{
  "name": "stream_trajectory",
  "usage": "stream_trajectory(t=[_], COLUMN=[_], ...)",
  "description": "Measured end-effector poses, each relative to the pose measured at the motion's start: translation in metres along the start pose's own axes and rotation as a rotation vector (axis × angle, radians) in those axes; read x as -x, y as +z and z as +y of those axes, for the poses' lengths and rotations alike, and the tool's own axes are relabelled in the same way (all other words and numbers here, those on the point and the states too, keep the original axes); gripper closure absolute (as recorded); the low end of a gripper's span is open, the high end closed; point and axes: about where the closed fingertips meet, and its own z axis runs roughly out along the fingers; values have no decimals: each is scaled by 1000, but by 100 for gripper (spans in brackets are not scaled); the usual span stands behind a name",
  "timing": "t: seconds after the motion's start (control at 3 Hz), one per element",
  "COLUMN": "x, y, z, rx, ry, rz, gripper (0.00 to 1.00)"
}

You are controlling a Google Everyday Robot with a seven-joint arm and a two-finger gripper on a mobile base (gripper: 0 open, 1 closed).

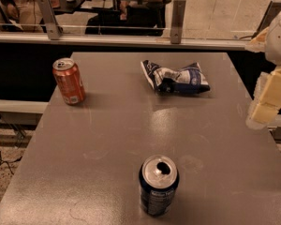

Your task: Move blue chip bag near coke can

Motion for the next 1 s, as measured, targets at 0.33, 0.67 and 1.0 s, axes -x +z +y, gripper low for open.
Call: stream_trajectory(t=[0.33, 0.67, 1.0], x=[0, 4, 14], y=[0, -2, -1], z=[0, -6, -31], rx=[-2, -4, -15], ry=[0, 1, 1], rz=[-1, -14, -54], gripper=[0, 0, 0])
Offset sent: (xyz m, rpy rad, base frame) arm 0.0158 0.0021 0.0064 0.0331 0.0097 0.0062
